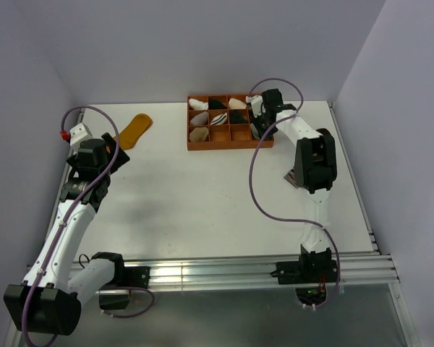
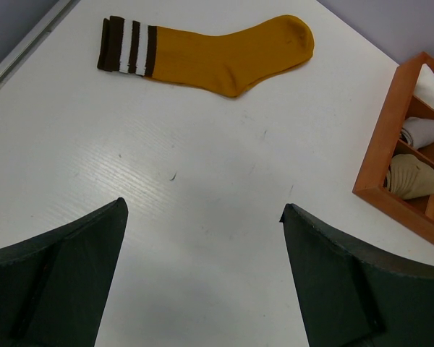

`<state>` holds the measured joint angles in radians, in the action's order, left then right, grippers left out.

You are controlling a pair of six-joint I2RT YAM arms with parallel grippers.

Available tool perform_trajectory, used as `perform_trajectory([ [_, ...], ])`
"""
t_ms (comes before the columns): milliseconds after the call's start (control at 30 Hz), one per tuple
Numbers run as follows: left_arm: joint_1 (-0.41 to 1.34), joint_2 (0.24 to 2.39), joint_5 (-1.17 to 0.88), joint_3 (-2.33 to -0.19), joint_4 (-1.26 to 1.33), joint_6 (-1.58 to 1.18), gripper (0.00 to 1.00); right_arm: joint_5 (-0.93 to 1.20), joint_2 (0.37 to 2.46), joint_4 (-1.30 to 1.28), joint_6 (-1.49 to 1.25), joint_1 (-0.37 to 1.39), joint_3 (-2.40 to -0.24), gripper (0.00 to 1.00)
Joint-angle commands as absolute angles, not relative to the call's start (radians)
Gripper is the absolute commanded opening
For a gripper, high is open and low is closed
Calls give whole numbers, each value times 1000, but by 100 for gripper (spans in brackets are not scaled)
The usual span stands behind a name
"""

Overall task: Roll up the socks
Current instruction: Place the sock in the storage box.

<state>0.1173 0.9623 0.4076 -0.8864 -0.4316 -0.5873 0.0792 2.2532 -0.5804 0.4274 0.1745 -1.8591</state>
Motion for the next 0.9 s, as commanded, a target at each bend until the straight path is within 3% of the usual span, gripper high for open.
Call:
perform_trajectory([
  [0, 113, 956, 396, -880, -413, -586, 94, 161, 2321, -681, 384, 160, -1946, 8],
  [100, 112, 953, 393, -879, -411, -584, 94, 173, 2355, -739, 359, 146, -2003, 17],
  [167, 112, 953, 393, -877, -413, -584, 93, 175, 2350, -732, 345, 138, -1988, 32],
  [267, 112, 951, 393, -877, -413, -586, 93, 158, 2329, -723, 338, 137, -1957, 43],
  [533, 110, 945, 391, -876, -411, -586, 93, 152, 2203, -692, 321, 135, -1904, 52],
  [867, 110, 936, 388, -876, -410, -586, 93, 146, 2126, -735, 301, 135, -1937, 55],
])
